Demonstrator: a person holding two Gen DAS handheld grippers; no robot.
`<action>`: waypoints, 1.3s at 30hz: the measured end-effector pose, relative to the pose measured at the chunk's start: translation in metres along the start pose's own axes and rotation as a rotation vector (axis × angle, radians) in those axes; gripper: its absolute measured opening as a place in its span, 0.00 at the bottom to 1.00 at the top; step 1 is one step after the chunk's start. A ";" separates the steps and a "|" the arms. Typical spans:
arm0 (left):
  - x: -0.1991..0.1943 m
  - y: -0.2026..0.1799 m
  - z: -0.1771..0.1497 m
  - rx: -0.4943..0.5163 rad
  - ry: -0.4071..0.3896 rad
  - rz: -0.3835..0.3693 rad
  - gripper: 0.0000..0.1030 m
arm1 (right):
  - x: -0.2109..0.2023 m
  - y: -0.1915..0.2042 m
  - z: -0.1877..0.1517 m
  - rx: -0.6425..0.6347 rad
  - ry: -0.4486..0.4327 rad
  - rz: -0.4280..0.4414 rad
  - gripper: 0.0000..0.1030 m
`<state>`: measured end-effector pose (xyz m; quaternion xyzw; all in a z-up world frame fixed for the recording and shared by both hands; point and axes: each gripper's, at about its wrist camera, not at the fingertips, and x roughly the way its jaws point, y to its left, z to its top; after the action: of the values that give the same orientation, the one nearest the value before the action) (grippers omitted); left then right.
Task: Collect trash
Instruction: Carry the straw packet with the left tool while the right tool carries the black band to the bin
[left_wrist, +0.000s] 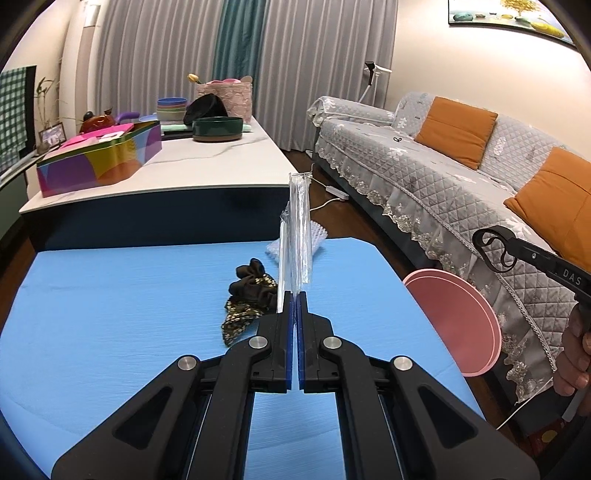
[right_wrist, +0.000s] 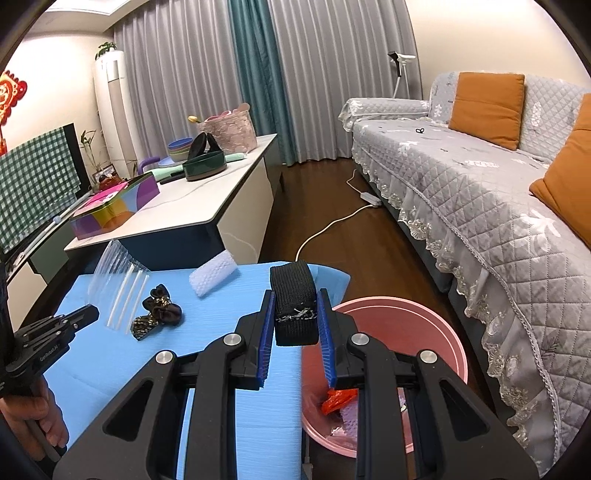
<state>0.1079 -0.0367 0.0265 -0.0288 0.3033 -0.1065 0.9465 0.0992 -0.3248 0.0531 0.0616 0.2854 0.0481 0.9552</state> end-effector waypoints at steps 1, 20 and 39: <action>0.000 -0.002 0.000 0.002 0.001 -0.002 0.01 | 0.000 -0.001 0.000 0.002 0.000 -0.002 0.23; 0.009 -0.025 0.004 0.025 -0.005 -0.055 0.01 | -0.005 -0.028 0.000 0.042 -0.008 -0.037 0.23; 0.022 -0.066 0.008 0.077 0.017 -0.125 0.01 | -0.003 -0.063 -0.002 0.103 0.000 -0.087 0.23</action>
<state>0.1181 -0.1060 0.0285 -0.0103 0.3047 -0.1772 0.9358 0.0990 -0.3875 0.0440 0.0980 0.2897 -0.0081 0.9521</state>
